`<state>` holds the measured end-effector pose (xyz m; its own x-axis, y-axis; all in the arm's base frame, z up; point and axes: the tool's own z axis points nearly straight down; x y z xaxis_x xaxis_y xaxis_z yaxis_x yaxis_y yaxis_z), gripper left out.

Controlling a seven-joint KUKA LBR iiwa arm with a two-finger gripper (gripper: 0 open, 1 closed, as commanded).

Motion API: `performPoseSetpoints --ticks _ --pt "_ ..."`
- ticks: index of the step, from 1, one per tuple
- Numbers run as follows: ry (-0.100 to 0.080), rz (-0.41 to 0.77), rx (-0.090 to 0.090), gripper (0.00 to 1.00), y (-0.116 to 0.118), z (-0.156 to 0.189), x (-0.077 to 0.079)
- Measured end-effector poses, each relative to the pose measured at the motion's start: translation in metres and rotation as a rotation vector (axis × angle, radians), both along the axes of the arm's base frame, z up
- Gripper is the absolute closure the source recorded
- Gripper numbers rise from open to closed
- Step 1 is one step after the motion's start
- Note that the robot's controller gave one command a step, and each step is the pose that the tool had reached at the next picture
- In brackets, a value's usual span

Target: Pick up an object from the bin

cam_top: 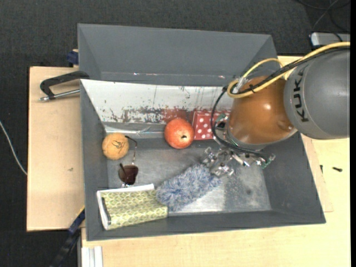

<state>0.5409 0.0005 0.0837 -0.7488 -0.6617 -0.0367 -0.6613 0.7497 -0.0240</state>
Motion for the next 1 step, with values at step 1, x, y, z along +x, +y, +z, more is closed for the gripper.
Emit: performPoseSetpoints --ticks 1 --pt "0.038 0.070 -0.005 1.00 0.0854 0.1819 0.0409"
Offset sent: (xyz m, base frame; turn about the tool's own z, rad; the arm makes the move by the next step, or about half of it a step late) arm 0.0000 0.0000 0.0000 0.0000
